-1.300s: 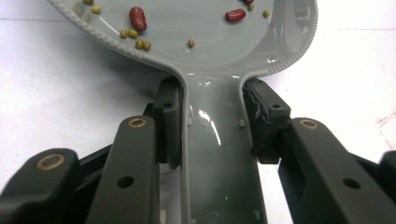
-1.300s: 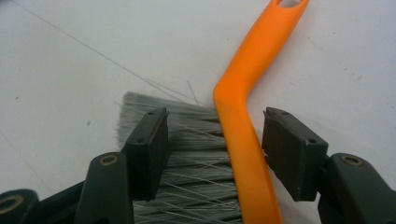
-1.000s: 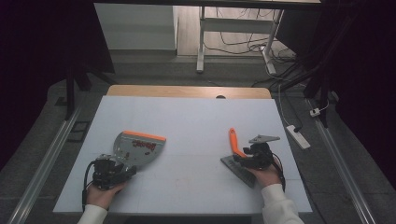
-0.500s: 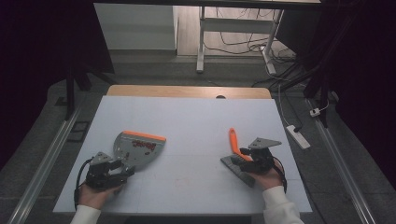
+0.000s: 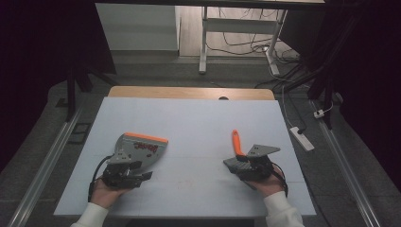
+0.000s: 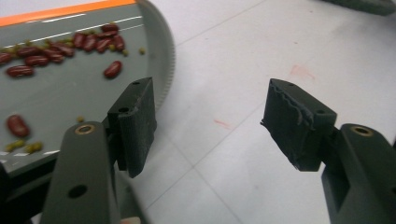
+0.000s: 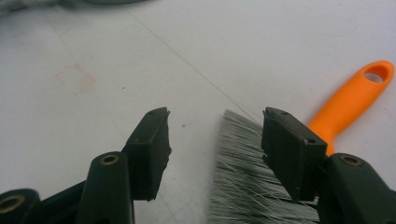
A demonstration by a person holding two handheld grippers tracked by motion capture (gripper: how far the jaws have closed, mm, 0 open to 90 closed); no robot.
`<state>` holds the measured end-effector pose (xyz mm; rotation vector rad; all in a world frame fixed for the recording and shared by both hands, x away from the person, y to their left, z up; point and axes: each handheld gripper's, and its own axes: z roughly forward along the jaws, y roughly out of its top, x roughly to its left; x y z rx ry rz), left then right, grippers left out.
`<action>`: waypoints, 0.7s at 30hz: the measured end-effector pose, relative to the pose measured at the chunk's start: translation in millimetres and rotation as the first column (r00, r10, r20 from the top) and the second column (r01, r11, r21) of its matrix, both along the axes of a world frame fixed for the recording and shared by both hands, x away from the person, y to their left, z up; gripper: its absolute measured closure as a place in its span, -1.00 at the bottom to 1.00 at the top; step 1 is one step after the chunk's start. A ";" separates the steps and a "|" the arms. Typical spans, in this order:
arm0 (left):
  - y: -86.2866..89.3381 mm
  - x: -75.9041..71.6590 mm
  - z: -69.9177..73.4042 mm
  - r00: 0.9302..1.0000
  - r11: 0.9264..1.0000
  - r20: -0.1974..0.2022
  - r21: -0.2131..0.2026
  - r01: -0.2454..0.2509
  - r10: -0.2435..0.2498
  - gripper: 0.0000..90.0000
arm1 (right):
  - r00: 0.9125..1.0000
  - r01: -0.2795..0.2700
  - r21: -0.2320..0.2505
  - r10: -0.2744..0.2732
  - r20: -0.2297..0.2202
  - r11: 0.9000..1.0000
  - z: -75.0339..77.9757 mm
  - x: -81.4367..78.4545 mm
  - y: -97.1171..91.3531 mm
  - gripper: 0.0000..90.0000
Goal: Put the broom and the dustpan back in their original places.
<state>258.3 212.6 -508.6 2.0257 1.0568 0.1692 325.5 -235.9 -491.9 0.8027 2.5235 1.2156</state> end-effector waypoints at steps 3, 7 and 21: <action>-1.8 0.6 -0.3 1.000 1.000 -0.002 -0.006 0.005 -0.005 -0.22 | 1.000 -0.030 0.011 0.030 0.005 0.999 -0.6 -1.8 2.3 -0.07; -3.4 0.8 -1.2 1.000 1.000 -0.010 -0.005 0.004 -0.004 -0.22 | 0.998 -0.064 0.013 0.064 0.018 0.998 -0.6 -3.9 6.4 -0.07; -4.6 -0.5 -2.5 1.000 1.000 -0.014 -0.019 0.012 -0.012 -0.22 | 0.998 -0.059 0.023 0.058 0.033 0.998 0.9 -4.1 4.8 -0.07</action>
